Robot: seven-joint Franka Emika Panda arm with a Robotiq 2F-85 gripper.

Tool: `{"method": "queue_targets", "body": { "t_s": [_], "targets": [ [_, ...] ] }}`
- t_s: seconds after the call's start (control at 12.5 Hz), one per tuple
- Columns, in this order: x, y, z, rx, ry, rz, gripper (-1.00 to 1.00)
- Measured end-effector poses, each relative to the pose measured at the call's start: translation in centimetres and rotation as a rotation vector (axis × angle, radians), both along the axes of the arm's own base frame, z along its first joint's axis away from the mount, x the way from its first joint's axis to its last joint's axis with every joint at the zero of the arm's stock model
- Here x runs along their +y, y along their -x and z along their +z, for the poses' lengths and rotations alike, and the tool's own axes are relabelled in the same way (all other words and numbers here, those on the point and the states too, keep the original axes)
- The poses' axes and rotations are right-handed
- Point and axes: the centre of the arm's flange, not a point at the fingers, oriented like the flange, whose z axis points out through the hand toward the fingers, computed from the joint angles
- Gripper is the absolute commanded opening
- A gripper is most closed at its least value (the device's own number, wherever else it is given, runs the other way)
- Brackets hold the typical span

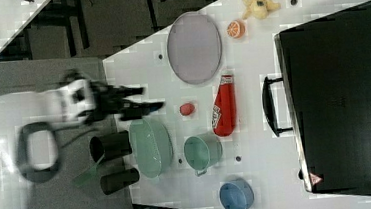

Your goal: Pick ketchup from strainer and place it on the table

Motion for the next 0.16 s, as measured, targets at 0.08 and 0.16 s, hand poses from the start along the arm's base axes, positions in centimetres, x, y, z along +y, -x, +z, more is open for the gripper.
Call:
{"method": "queue_targets", "body": {
  "t_s": [0.08, 0.16],
  "targets": [
    [0.8, 0.2, 3.4, -0.020, -0.001, 0.000, 1.00],
    [1.6, 0.4, 6.1, -0.042, 0.003, 0.006, 1.00]
  ]
}}
